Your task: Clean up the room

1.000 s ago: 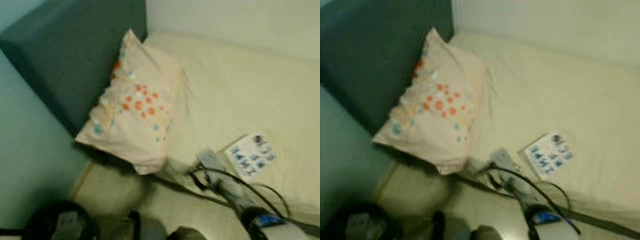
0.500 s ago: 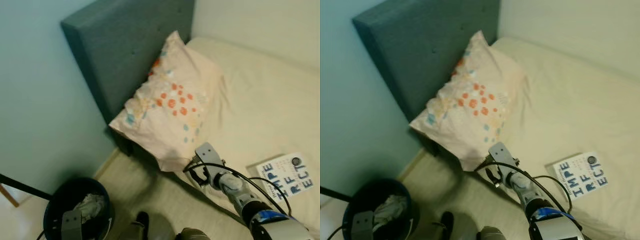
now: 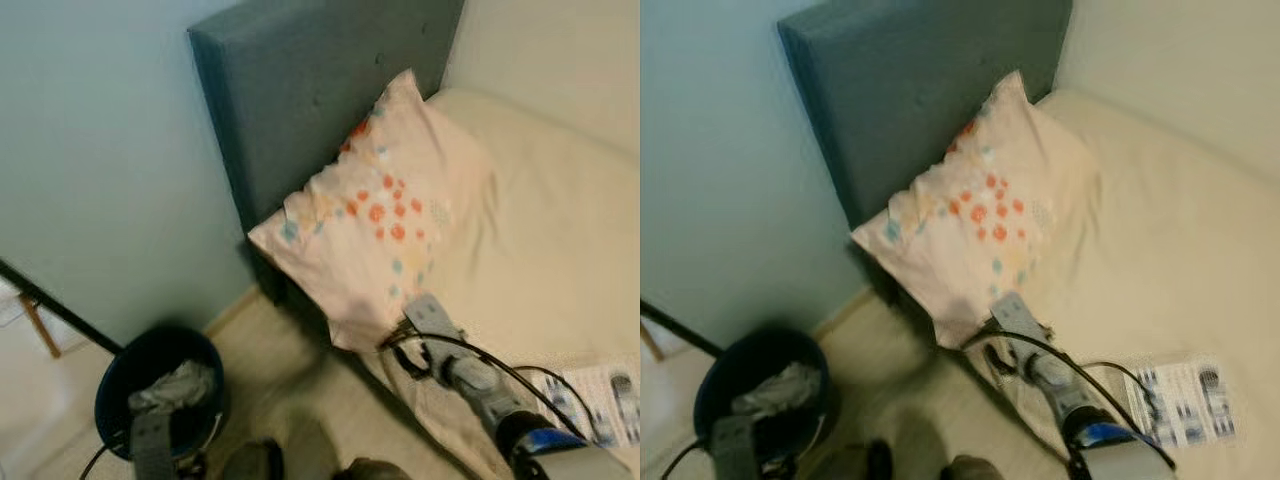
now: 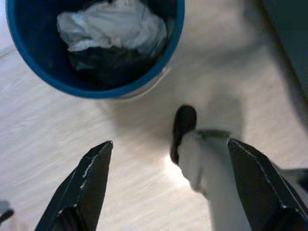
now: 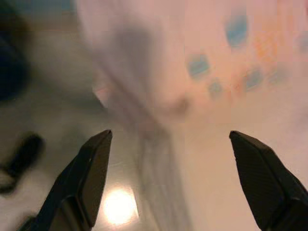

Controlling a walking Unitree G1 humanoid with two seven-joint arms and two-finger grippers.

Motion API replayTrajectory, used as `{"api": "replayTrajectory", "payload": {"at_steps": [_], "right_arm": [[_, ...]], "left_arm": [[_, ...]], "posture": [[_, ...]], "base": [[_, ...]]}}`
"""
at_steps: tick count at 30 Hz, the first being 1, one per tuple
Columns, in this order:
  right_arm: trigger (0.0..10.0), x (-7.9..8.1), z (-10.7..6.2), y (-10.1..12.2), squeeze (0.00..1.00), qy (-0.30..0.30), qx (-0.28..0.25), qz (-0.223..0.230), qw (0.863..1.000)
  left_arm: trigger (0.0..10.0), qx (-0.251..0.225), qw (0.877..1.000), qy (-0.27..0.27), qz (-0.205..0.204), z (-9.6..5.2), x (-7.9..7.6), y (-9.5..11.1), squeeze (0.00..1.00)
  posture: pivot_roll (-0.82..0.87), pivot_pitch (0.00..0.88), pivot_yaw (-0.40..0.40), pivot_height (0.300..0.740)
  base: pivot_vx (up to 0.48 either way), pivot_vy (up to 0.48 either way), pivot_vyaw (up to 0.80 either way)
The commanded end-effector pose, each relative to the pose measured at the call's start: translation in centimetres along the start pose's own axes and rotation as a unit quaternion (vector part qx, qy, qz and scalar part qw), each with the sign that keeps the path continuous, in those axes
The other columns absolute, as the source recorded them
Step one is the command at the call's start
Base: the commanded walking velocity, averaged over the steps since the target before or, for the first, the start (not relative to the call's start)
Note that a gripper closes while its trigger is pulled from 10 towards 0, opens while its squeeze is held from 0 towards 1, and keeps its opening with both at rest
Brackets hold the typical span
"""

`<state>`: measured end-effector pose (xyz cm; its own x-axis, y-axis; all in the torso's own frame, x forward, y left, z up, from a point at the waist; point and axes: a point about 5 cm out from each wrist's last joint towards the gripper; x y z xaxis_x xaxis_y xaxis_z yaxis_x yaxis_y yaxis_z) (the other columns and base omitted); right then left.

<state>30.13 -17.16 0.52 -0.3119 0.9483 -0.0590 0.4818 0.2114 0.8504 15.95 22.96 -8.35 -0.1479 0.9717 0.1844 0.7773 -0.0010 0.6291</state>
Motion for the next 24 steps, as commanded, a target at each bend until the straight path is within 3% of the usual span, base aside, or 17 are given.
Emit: {"api": "replayTrajectory", "payload": {"at_steps": [1, 5, 8, 11, 24], "right_arm": [[10.0, -0.17, -0.42, -1.34, 0.00, -0.002, 0.020, 0.003, 1.000], [10.0, -0.31, -0.39, -1.26, 0.00, -0.010, 0.021, 0.003, 1.000], [10.0, -0.34, -0.36, -1.04, 0.00, -0.010, 0.015, 0.006, 1.000], [10.0, -0.40, -0.39, -1.17, 0.00, -0.011, 0.022, -0.012, 1.000], [10.0, 0.06, -0.44, -1.46, 0.00, 0.008, 0.022, -0.011, 1.000]], "left_arm": [[10.0, 0.014, 1.000, 0.007, -0.008, -0.25, 0.13, -0.93, 0.00], [10.0, 0.008, 1.000, 0.009, -0.014, -0.12, 0.21, -0.49, 0.00], [10.0, 0.005, 1.000, -0.001, -0.010, -0.05, -0.02, -0.26, 0.00], [10.0, 0.003, 1.000, -0.002, -0.009, -0.04, -0.10, -0.18, 0.00], [10.0, 0.009, 1.000, 0.002, -0.004, -0.09, -0.11, -0.43, 0.00]], "posture": [[-0.08, 0.067, 0.047, 0.740], [-0.08, 0.067, 0.047, 0.740], [-0.09, 0.070, 0.050, 0.740], [-0.09, 0.072, 0.049, 0.740], [-0.09, 0.074, 0.048, 0.740]], "base": [[0.000, 0.000, 0.80], [0.000, 0.000, 0.80], [0.000, 0.000, 0.00], [0.000, 0.000, 0.79], [0.000, -0.400, 0.80]]}}
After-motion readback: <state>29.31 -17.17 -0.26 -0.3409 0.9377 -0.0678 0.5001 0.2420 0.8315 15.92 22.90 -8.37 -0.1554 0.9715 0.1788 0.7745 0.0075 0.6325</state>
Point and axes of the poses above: a point about 5 cm out from each wrist's last joint towards the gripper, its own z axis pointing out of the wrist towards the gripper, its own y axis along the axis of the wrist's last joint, x = y × z, and after that the axes turned 13 degrees about z, right-handed
